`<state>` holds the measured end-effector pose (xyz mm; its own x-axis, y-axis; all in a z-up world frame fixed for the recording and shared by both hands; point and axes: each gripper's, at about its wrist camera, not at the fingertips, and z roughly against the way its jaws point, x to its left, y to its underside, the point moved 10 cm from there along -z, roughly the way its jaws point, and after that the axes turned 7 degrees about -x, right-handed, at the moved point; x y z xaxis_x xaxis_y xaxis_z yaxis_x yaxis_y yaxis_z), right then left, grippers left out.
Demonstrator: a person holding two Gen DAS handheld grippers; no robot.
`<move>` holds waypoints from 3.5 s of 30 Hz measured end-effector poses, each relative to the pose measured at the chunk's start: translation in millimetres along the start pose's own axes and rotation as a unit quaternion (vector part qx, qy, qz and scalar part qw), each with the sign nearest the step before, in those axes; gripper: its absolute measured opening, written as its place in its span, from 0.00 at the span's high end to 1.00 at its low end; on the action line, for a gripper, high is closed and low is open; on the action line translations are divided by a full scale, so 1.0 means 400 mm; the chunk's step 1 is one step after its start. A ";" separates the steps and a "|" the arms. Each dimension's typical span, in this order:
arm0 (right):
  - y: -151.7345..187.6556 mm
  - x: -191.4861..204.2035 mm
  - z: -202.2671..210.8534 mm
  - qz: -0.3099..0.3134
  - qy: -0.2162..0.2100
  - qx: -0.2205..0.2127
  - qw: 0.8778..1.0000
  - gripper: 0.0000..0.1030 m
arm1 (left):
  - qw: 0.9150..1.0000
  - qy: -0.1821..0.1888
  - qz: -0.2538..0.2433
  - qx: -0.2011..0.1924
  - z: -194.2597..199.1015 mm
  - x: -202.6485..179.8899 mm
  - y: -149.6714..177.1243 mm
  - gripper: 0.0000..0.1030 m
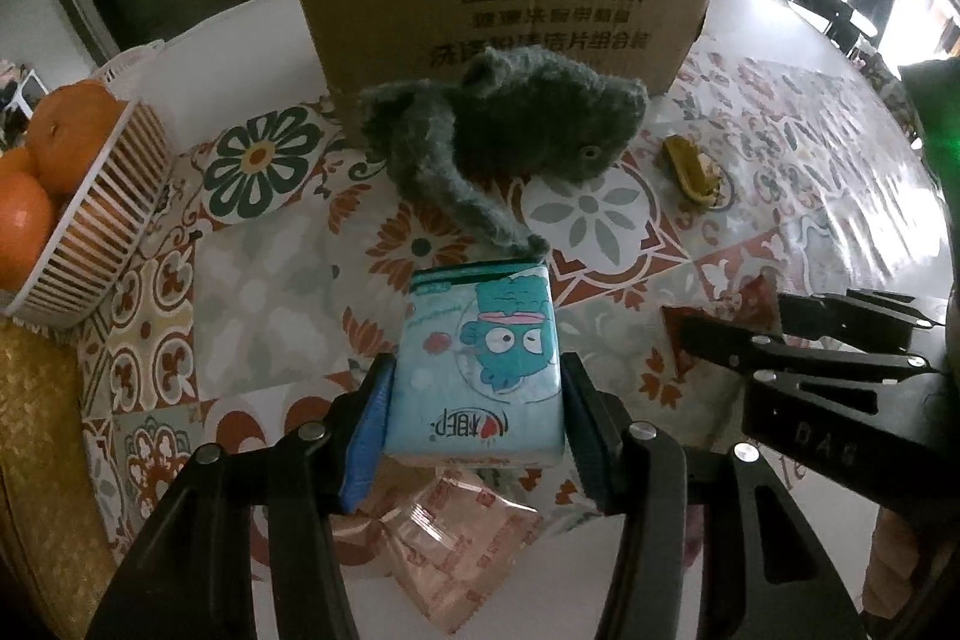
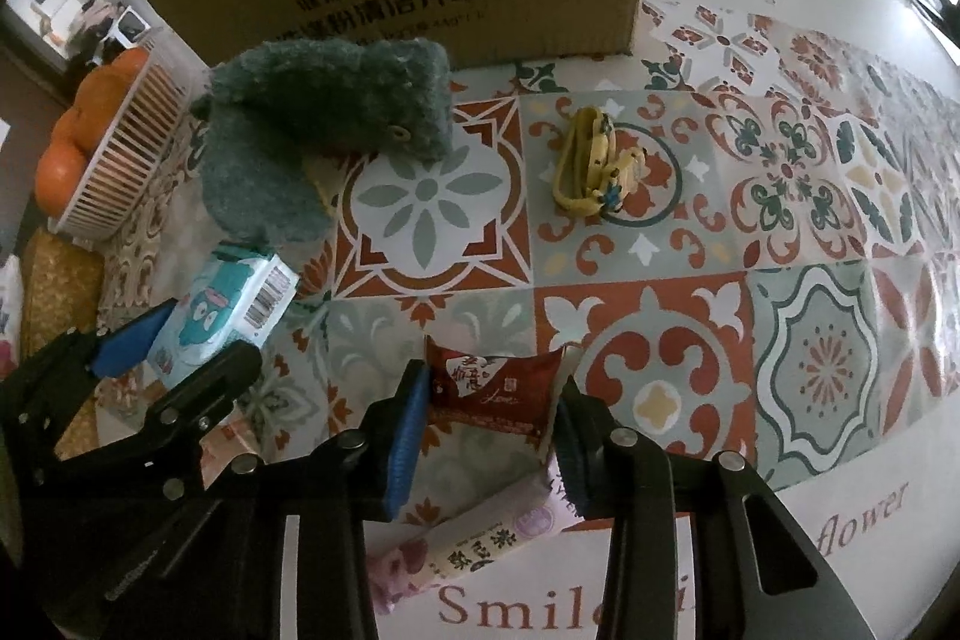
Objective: Organize soft objects
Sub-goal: 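Lift both items and carry them over the cardboard box, then open both tools to drop the tissue pack and wrapper into the box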
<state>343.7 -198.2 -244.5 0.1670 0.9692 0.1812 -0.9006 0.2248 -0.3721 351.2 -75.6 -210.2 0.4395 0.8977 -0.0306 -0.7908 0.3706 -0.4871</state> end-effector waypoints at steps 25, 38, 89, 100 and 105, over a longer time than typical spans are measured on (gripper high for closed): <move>-0.017 0.023 0.196 -0.007 -0.026 -0.073 0.997 0.63 | 0.995 -0.038 0.006 -0.091 0.170 -0.034 -0.069 0.49; -0.101 0.030 0.297 -0.007 -0.038 -0.125 0.991 0.63 | 0.989 -0.046 0.013 -0.141 0.256 -0.035 -0.166 0.49; -0.570 0.051 0.327 0.029 -0.027 -0.182 0.983 0.63 | 0.990 -0.033 0.050 -0.124 0.180 0.036 -0.539 0.49; -0.604 0.033 0.244 0.027 -0.015 -0.143 0.989 0.63 | 0.993 -0.055 0.038 -0.095 0.093 0.061 -0.578 0.49; -0.612 0.030 0.222 0.029 -0.022 -0.139 0.990 0.61 | 0.994 -0.053 0.034 -0.092 0.072 0.060 -0.581 0.46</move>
<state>530.3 -250.4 -70.3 0.0947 0.9773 0.1895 -0.7616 0.1937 -0.6185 533.2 -133.3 -72.8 0.3329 0.9428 0.0187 -0.7215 0.2674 -0.6388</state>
